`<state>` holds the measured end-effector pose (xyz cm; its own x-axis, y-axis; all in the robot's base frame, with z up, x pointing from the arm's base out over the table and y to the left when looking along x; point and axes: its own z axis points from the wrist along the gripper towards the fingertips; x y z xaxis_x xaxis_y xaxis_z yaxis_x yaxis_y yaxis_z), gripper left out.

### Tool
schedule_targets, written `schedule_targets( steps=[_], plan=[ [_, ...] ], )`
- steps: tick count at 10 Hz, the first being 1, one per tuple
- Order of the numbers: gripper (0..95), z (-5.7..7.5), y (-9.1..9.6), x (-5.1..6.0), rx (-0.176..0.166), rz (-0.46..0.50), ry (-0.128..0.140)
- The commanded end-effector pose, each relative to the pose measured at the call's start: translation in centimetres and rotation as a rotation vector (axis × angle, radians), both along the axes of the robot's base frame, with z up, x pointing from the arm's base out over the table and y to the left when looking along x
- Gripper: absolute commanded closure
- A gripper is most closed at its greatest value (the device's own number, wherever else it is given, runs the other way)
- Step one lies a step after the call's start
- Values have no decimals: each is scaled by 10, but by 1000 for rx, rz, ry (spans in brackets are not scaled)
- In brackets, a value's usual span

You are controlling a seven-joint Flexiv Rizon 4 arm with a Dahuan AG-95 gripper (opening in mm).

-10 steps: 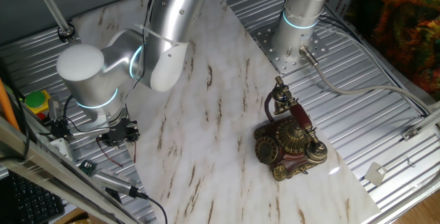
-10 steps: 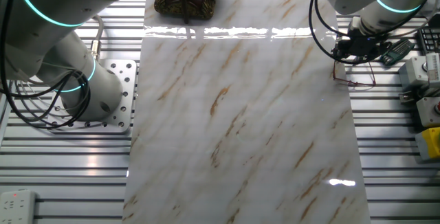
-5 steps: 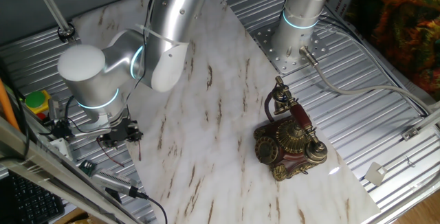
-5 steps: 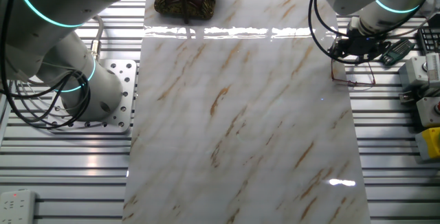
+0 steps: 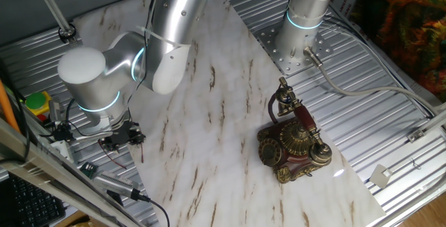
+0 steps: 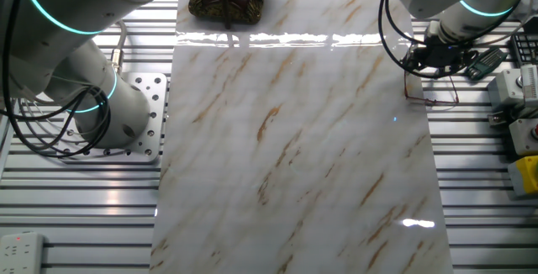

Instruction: Unfold the leg of the glasses (with one hand)

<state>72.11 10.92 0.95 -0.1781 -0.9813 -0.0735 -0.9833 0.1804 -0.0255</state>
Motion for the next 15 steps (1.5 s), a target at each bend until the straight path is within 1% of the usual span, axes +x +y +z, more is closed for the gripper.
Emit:
schedule_targets(
  steps=[1,7,8,10,11,15],
  plan=[
    [190,0,0,0,0,5,3],
    [190,-1,2,-1,3,13,6],
    [0,-1,2,-1,6,18,7],
    [0,-1,2,-1,4,11,10],
    [190,0,2,-1,-4,-2,9],
    [190,1,2,-1,-4,-24,11]
  ],
)
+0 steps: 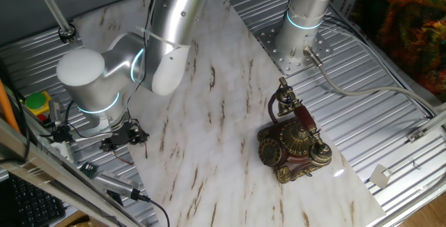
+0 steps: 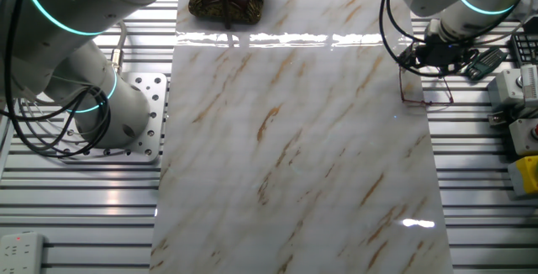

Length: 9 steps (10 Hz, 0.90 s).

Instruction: Unfold the leg of the glasses (with one hand)

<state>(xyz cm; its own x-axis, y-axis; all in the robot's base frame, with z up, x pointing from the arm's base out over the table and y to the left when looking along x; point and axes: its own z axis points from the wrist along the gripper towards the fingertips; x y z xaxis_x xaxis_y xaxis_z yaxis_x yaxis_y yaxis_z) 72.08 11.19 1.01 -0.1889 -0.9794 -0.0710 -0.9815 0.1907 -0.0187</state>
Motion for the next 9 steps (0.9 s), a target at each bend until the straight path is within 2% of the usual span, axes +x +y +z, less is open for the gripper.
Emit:
schedule_targets(
  steps=[1,4,7,8,9],
  plan=[
    [190,5,1,-2,-26,-59,12],
    [190,21,1,-6,-45,-148,18],
    [190,37,-7,-9,-39,-276,24],
    [190,58,-13,-16,-75,-466,50],
    [380,69,-18,-23,-86,-549,51]
  ],
)
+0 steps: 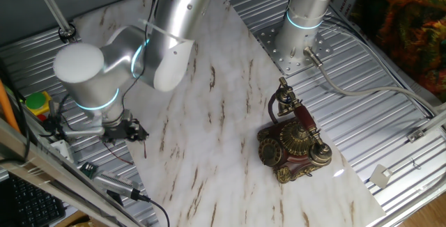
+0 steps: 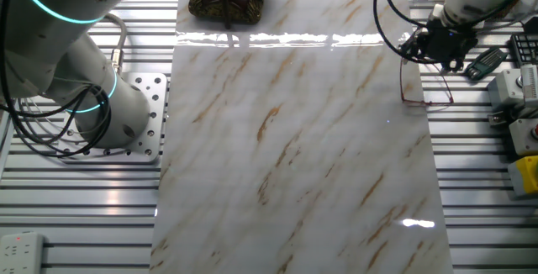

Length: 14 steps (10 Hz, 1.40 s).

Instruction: Unfold the leg of the glasses (with one hand)

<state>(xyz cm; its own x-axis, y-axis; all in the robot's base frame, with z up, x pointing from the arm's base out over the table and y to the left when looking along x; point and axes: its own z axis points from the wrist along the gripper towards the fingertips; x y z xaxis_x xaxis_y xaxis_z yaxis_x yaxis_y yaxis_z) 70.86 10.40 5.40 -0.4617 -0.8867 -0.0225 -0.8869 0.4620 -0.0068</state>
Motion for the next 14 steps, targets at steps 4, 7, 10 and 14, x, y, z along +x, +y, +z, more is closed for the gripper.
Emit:
schedule_targets(
  steps=[4,7,10,14],
  plan=[
    [380,48,-66,-80,-6,-674,49],
    [380,63,-100,-156,34,-918,54],
    [380,69,-125,-206,82,-1104,90],
    [380,76,-135,-227,115,-1186,110]
  ],
)
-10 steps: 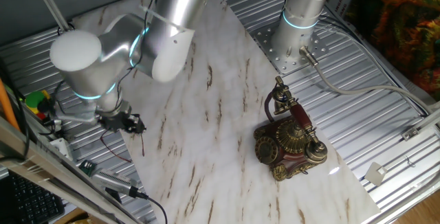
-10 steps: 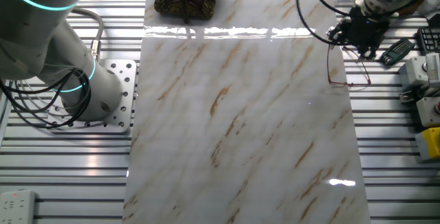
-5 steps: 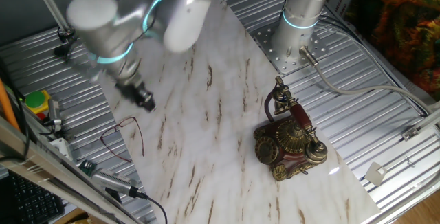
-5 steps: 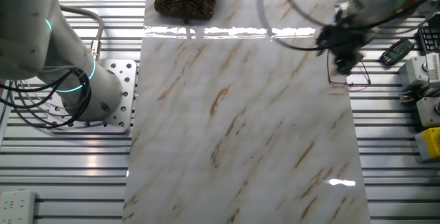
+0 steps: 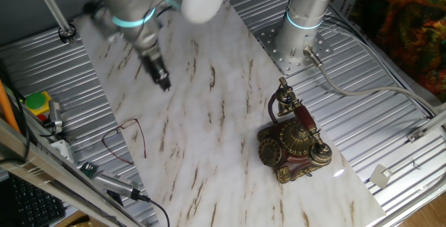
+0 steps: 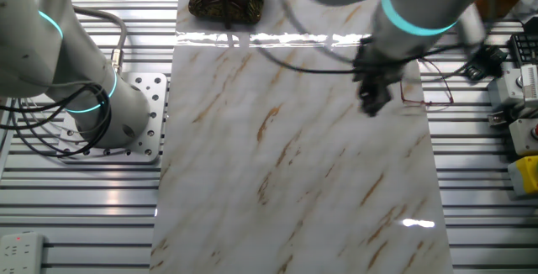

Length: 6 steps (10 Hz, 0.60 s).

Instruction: Unfold the leg of the glasses (with one hand)

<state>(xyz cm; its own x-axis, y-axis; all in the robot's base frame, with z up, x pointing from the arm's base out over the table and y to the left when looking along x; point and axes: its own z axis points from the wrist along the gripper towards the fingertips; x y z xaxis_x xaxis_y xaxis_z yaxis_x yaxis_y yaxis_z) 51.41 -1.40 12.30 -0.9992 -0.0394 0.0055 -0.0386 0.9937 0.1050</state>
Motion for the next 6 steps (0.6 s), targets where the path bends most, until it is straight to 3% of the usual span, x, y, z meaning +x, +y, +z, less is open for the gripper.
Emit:
schedule_targets(
  steps=[1,6],
  plan=[
    [380,7,-17,-31,36,-125,12],
    [380,7,-16,-31,72,-94,15]
  ],
)
